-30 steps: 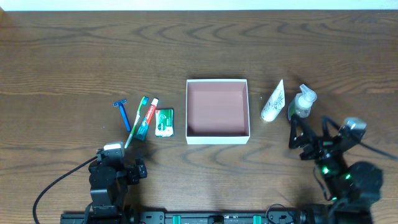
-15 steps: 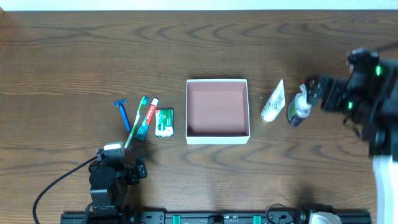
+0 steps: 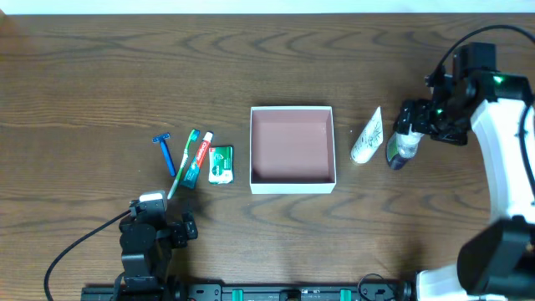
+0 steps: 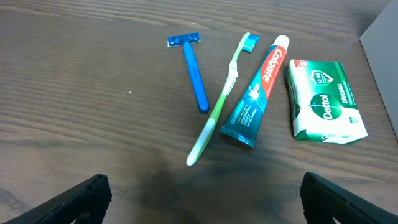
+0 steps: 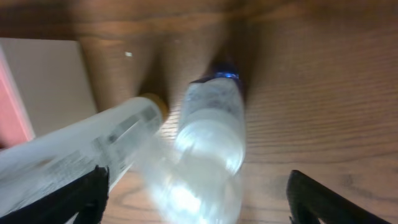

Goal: Pack container
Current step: 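Reach the right gripper to the clear blue-liquid bottle and grasp it, then carry the bottle left and lower it into the box, release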

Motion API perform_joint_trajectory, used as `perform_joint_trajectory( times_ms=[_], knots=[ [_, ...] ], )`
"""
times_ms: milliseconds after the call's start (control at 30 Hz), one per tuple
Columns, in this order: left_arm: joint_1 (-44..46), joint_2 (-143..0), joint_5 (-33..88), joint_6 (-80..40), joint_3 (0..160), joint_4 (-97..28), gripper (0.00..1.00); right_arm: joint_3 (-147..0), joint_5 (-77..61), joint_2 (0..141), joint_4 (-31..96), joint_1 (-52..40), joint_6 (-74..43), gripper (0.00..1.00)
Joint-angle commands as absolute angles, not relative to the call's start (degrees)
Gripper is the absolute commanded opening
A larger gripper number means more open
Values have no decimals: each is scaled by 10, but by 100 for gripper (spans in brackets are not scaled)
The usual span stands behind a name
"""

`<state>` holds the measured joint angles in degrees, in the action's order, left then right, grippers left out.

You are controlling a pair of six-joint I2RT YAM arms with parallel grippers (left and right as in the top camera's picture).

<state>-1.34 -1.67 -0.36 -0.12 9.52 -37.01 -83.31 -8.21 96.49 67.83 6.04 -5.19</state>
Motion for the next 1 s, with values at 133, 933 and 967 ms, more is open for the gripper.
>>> perform_joint_trajectory(
  times_ms=[133,933,967],
  knots=[
    [-16,-15,-4,2,88,-371,98,-833,-46,1028,675,56,-64,71],
    [-16,-15,-4,2,88,-371,98,-844,-28,958,691,53,-68,33],
    [-16,-15,-4,2,88,-371,98,-846,-28,937,693,53,-68,33]
  ],
)
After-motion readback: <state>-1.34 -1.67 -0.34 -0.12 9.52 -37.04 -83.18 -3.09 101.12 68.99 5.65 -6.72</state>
